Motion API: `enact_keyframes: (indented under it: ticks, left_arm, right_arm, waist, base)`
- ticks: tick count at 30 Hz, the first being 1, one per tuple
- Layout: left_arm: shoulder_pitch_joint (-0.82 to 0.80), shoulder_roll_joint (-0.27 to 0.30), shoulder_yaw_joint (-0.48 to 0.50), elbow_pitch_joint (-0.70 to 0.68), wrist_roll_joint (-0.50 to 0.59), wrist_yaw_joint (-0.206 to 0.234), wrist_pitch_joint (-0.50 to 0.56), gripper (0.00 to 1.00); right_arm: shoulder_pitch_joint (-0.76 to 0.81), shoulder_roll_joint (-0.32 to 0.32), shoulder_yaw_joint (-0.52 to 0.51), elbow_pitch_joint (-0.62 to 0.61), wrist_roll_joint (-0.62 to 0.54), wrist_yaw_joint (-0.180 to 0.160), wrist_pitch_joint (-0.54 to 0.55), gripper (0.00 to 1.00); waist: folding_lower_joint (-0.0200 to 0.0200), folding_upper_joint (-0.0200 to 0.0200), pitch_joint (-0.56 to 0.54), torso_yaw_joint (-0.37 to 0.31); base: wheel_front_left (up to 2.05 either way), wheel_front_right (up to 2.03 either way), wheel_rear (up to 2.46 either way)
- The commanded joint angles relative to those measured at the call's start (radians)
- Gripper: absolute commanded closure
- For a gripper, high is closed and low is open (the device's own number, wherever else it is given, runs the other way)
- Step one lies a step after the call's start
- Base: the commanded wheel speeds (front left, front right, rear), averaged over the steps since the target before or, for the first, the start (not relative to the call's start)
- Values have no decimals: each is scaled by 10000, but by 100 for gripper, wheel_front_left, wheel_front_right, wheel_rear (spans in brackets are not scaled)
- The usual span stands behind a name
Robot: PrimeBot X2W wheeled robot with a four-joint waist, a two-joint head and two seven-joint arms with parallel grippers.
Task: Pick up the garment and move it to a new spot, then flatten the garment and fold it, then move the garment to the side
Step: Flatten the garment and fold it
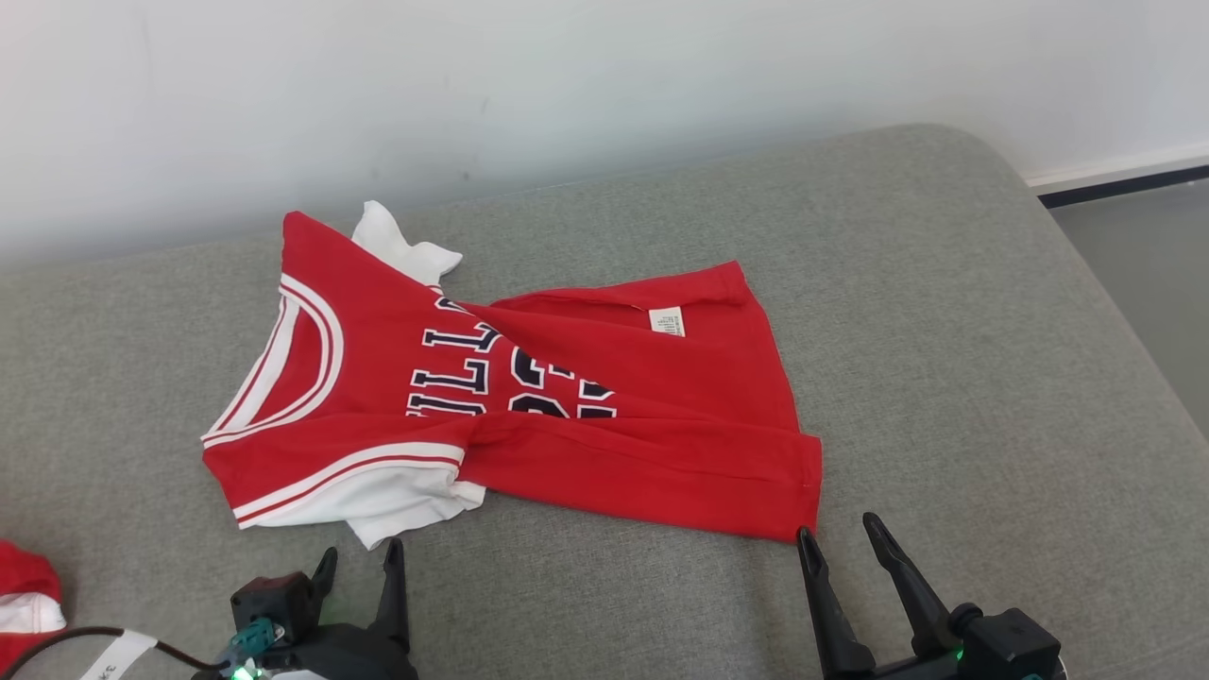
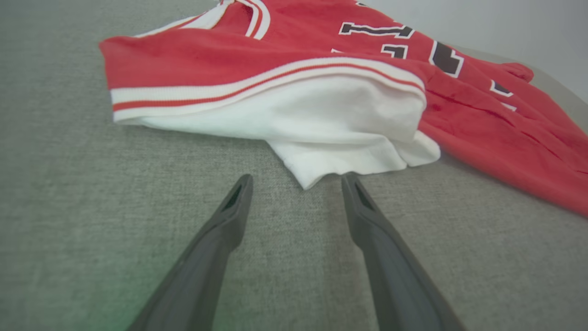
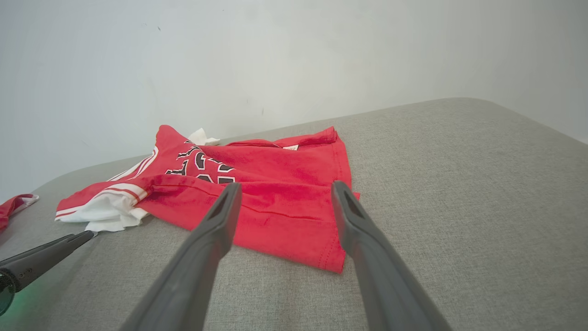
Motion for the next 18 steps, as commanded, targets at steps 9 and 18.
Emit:
enact_keyframes:
  ticks: [9, 18]
  left_arm:
    - [-641, -46, -125, 980, 31, -242, -152, 100]
    - [-347, 226, -67, 199, 556, -141, -294, 100]
  right_arm:
    - [57, -12, -15, -37, 24, -19, -9, 0]
    - [51, 56, -230, -21, -64, -19, -9, 0]
  waist:
    - [1, 0, 44, -146]
    - [1, 0, 26, 158]
  base:
    - [0, 0, 0]
    - [0, 0, 0]
